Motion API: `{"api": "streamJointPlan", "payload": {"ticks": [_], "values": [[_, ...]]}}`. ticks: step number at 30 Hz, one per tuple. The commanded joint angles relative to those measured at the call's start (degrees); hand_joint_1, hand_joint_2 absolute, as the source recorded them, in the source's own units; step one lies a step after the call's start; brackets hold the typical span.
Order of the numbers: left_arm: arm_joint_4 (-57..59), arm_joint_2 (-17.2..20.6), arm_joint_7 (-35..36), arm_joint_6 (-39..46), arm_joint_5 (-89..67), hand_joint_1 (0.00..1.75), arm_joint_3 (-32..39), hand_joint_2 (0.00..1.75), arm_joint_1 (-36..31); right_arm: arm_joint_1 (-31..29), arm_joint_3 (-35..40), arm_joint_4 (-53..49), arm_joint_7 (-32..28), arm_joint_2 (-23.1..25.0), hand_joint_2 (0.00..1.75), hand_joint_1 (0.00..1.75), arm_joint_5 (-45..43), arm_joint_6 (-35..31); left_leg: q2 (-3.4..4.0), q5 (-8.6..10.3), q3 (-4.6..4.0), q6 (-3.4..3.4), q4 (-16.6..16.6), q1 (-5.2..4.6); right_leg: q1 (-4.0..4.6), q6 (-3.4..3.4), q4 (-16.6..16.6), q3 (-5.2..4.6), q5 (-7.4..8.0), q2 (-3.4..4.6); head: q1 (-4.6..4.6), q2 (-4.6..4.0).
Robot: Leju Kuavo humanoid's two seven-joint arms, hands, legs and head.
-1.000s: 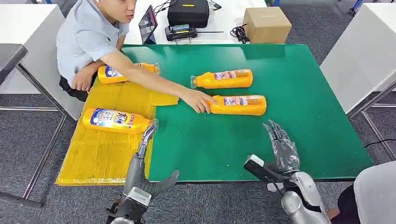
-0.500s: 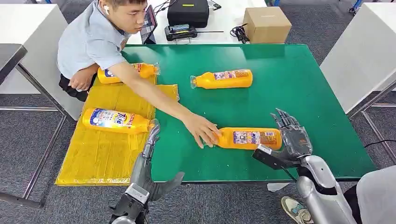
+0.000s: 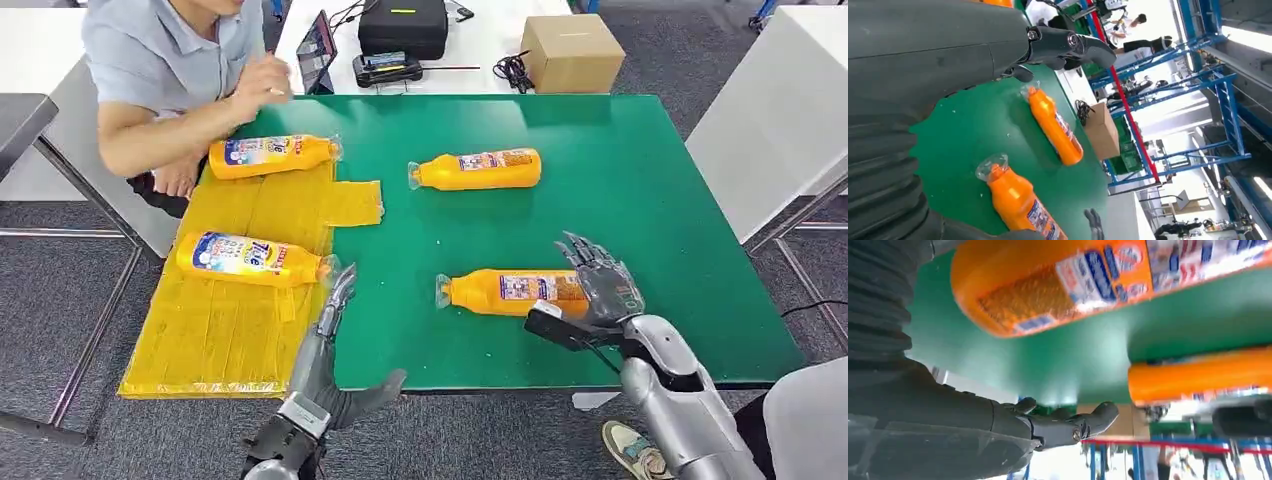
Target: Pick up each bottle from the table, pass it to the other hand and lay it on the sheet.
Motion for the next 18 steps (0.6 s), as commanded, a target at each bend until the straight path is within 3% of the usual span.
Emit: {"api": "streamJointPlan", "payload": {"ticks": [1, 18], "values": [[4.27, 1.57, 0.98, -0.57, 0.91, 0.0, -1.71, 1.75, -2.9, -7.34, 7.39, 11.77, 0.02, -1.47, 1.75, 0.0, -1.27, 3.87, 0.1, -0.03, 0.15, -0.06, -0.05, 0.02, 0.02, -0.08, -0.05, 0.13, 0.0, 0.07, 0.0, 0.0], [4.87, 1.72, 1.91, -3.0, 2.61, 0.0, -2.93, 1.75, -3.92, -9.75, 10.79, 15.28, 0.76, -1.78, 1.75, 0.0, -3.25, 5.62, 0.13, -0.08, 0.24, -0.11, -0.02, 0.05, 0.06, -0.13, -0.04, 0.22, -0.04, 0.09, 0.0, 0.0]]}}
